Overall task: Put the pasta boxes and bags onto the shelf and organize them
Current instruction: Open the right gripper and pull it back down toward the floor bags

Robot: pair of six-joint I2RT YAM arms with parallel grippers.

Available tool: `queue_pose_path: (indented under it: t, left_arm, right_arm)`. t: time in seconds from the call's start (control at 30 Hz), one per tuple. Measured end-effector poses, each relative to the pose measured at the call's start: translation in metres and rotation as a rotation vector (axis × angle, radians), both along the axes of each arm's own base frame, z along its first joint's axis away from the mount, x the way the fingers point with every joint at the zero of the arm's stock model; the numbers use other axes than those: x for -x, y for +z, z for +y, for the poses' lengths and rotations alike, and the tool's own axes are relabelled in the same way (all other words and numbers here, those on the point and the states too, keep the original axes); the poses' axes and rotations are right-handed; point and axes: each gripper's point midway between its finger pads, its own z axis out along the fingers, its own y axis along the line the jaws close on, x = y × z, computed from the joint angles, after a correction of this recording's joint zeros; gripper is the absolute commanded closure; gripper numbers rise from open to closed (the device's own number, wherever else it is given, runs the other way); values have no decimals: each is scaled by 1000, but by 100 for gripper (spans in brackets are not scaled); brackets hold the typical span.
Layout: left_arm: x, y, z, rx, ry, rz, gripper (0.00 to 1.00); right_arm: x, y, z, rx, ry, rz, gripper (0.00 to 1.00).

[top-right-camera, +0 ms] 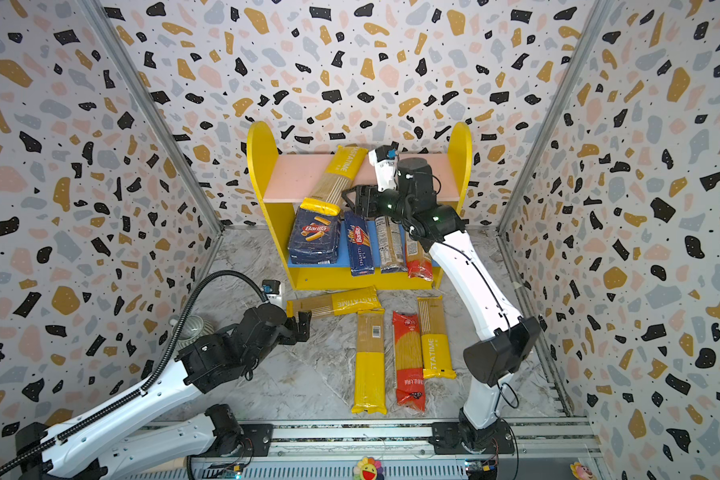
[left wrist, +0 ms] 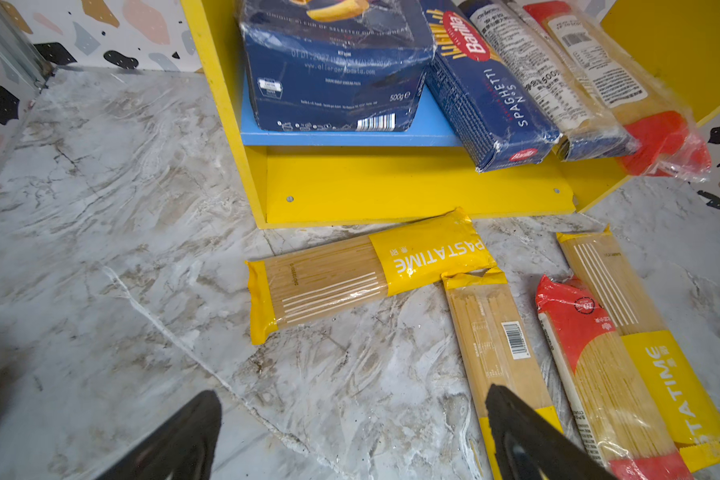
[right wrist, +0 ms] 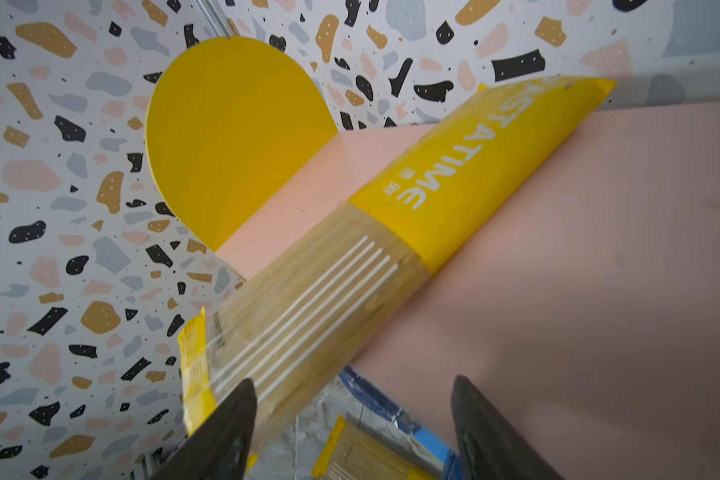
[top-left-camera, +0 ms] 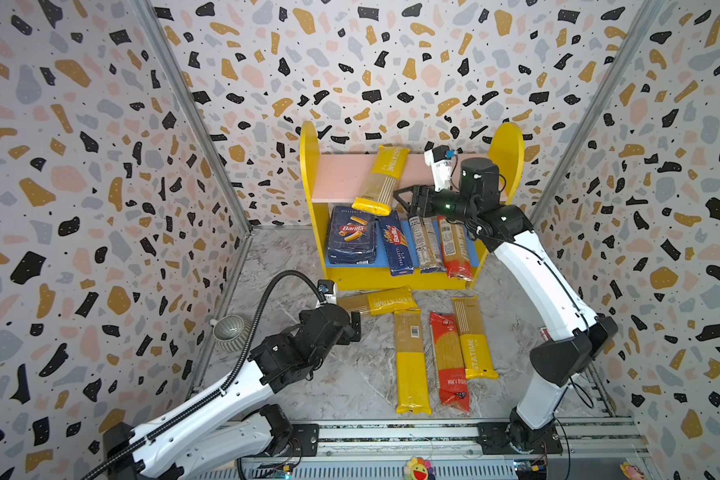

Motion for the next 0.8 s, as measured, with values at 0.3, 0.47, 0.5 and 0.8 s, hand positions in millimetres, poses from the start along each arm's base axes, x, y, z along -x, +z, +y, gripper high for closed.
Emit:
queue_pose_path:
  t: [0.3, 0.47, 0.5, 0.8]
  left_arm:
    - [2, -22, 0, 27, 10, 39, 1]
    - [20, -67, -11, 1, -25, 123, 0]
    - [24, -74, -15, -8, -38, 133, 1]
    - [53, -126, -55, -15, -124, 214, 0]
  right_arm:
    - [88, -72, -35, 109, -34, 81, 20]
    - [111, -154, -68, 238, -121, 196, 18]
    - [116, -170, -75, 261, -134, 222, 18]
    - [162, -233, -120, 334, -218, 321, 12]
